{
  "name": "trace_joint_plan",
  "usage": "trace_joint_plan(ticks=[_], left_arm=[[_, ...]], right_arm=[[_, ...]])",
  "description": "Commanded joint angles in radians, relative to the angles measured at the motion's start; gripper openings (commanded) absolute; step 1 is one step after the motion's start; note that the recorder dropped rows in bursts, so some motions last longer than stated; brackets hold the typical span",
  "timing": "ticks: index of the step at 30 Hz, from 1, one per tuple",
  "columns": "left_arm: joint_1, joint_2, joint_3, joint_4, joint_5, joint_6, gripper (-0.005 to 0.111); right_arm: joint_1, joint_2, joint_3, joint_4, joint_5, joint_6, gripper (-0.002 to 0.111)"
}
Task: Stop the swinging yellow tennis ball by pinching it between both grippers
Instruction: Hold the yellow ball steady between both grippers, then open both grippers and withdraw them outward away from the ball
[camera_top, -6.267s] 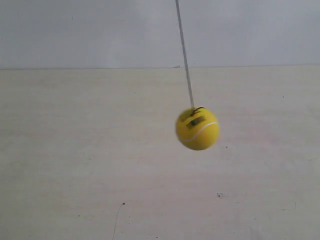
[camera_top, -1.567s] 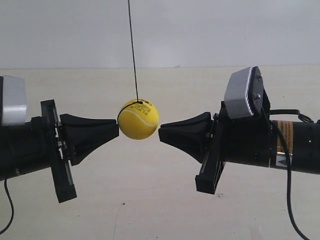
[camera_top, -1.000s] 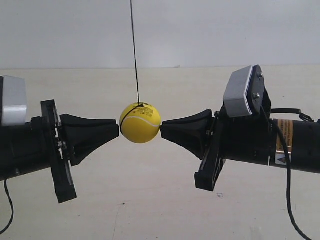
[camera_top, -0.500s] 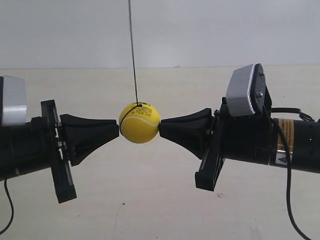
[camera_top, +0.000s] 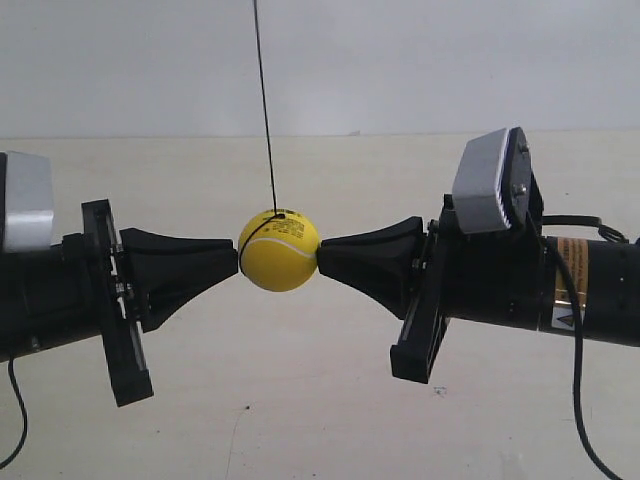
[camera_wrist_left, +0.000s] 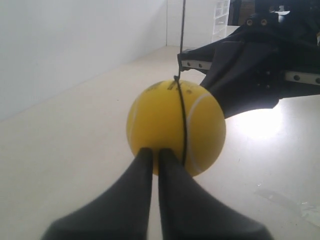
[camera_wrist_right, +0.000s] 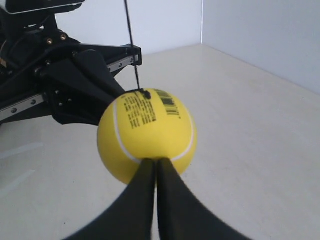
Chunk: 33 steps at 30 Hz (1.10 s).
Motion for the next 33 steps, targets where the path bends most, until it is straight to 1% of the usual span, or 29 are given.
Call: trace_joint_plan(ticks=[1, 15, 17, 20, 23, 24, 26, 29, 30, 32, 33], left_arm=[[-0.005, 0.002, -0.004, 0.004, -0.011, -0.005, 0.005], [-0.005, 0.002, -0.004, 0.004, -0.011, -0.006, 0.005], [-0.005, 0.002, -0.004, -0.017, -0.011, -0.007, 0.005], [-0.003, 0.002, -0.004, -0.069, -0.01, -0.007, 0.005], [-0.003, 0.002, -0.004, -0.116, 0.05, -0.007, 0.005], [-0.003, 0.002, -0.004, -0.135, 0.065, -0.007, 0.005], [-0.003, 0.002, -0.004, -0.157, 0.085, -0.007, 0.005], [-0.003, 0.002, -0.004, -0.213, 0.152, -0.007, 0.005], [-0.003, 0.002, -0.004, -0.244, 0.178, -0.007, 0.005], [-0.003, 0.002, -0.002, -0.375, 0.267, -0.007, 0.005], [-0.003, 0.002, -0.002, -0.42, 0.302, -0.007, 0.005]], right_arm=[[0.002, 0.002, -0.004, -0.004, -0.007, -0.004, 0.0], [0.002, 0.002, -0.004, -0.004, -0.007, -0.004, 0.0], [0.002, 0.002, -0.004, 0.006, 0.005, -0.004, 0.0], [0.002, 0.002, -0.004, 0.043, 0.076, -0.029, 0.0], [0.0, 0.002, -0.004, 0.094, 0.177, -0.063, 0.0], [0.0, 0.002, -0.004, 0.139, 0.226, -0.083, 0.0], [0.0, 0.002, -0.004, 0.189, 0.28, -0.104, 0.0], [0.0, 0.002, -0.004, 0.267, 0.349, -0.152, 0.0], [0.0, 0.002, -0.004, 0.291, 0.374, -0.163, 0.0], [0.0, 0.002, -0.004, 0.417, 0.443, -0.216, 0.0], [0.0, -0.001, -0.004, 0.449, 0.462, -0.232, 0.0]])
